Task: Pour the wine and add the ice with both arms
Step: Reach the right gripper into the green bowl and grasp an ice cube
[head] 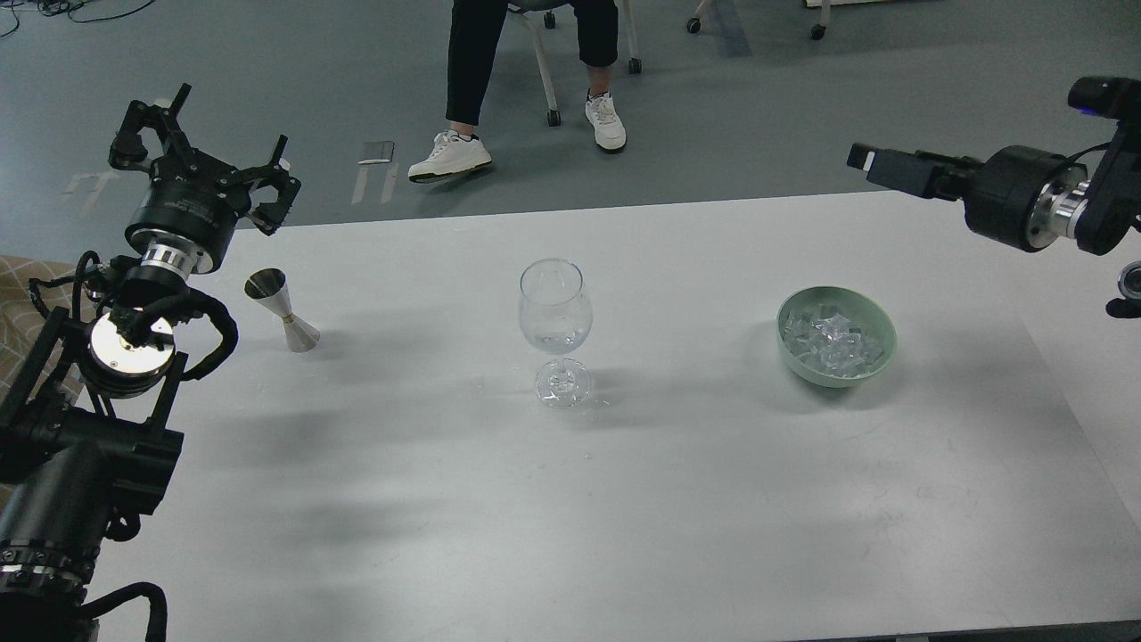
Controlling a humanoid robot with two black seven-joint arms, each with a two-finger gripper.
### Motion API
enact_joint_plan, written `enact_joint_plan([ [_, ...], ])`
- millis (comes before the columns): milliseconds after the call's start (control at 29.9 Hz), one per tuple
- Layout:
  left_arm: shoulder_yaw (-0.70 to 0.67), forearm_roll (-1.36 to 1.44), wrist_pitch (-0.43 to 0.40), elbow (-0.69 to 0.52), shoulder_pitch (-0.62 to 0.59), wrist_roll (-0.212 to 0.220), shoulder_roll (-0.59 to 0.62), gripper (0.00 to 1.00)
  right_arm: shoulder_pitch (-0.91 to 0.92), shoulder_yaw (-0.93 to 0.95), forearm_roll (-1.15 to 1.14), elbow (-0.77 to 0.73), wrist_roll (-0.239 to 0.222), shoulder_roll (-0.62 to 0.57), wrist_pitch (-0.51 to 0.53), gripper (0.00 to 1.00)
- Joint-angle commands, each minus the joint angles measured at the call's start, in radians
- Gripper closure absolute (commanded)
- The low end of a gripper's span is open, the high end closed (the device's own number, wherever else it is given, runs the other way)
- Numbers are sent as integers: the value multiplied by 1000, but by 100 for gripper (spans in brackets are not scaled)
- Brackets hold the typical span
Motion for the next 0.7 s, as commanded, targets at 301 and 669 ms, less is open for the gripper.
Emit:
enact_joint_plan([
  [301, -4, -4, -14, 1, 20, -2, -3, 2, -72, -108, -191, -17, -5, 45, -15, 25],
  [669, -13, -7, -15, -3, 20, -2, -4, 2, -99, -110, -191, -76, -22, 103, -22, 42],
])
